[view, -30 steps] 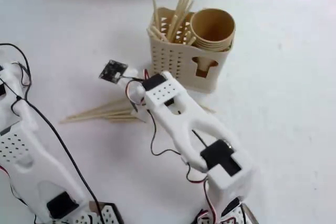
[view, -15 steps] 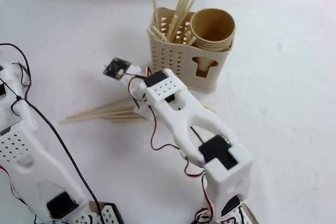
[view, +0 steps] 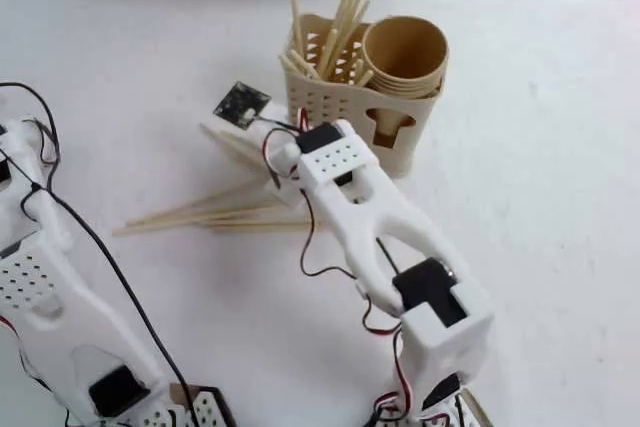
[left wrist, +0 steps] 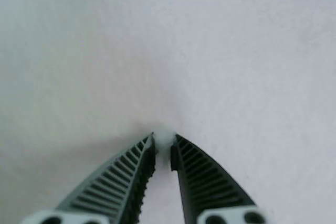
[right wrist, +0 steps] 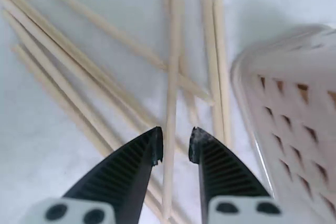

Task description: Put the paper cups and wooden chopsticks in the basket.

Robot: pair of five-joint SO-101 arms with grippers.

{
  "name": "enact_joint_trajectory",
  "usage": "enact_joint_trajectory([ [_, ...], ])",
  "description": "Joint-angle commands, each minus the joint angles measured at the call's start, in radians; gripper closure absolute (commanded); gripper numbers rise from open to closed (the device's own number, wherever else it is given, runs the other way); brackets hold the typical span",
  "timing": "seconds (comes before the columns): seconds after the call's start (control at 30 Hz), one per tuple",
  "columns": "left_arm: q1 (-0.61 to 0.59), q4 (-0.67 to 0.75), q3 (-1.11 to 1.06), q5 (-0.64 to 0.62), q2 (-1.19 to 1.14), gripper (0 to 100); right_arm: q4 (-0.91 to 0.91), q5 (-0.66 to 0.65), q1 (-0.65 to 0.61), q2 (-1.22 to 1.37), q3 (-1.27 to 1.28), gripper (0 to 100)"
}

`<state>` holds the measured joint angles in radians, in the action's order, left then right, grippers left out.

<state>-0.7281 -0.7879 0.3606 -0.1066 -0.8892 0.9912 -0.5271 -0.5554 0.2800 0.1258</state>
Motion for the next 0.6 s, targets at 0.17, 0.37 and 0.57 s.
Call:
enact_joint_trajectory([
  [0.17, -0.022, 0.025, -0.023, 0.009, -0.09, 92, -0.025, -0.011, -0.01, 0.024, -0.044, 90.0],
  [0.37, -0.022, 0.025, -0.023, 0.009, -0.09, 92, -0.025, -0.011, -0.008, 0.025, -0.041, 90.3],
  [0.57, -0.022, 0.025, -0.023, 0.009, -0.09, 92, -0.025, -0.006, -0.019, 0.03, -0.04, 90.0],
])
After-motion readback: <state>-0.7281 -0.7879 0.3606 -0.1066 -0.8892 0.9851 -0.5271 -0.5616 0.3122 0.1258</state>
